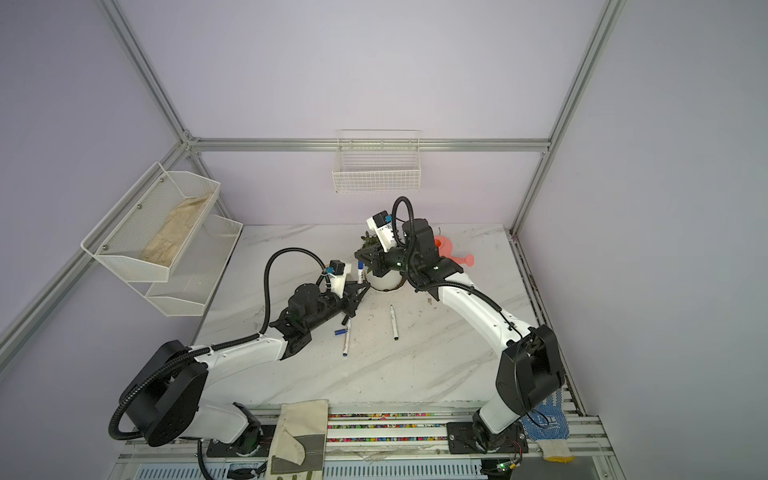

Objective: Insert the pens into the pen caps

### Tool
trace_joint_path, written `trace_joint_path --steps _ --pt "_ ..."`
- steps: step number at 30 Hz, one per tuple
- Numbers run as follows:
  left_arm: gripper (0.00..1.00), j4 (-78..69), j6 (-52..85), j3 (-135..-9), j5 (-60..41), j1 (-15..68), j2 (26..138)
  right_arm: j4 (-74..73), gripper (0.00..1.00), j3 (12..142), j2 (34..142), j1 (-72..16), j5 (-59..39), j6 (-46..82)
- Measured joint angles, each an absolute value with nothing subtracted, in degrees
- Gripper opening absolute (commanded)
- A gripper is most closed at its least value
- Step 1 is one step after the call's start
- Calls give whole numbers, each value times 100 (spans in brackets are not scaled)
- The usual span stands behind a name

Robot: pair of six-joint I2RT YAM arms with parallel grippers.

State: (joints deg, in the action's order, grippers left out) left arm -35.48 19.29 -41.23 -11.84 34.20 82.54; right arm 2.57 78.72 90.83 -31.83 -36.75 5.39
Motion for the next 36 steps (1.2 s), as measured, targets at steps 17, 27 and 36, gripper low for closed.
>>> trace_joint_path --steps 17,27,36 --pt "0 -2775 2150 -4123 -1750 2794 7846 489 0 7926 9172 -3701 -1837 -237" --pt "0 -3592 2110 -4180 -679 2497 7793 1787 0 7688 9277 -3975 -1723 -464" --pt "0 -4445 2051 -4460 226 2541 7804 2764 0 7465 9507 -4228 -2108 -517"
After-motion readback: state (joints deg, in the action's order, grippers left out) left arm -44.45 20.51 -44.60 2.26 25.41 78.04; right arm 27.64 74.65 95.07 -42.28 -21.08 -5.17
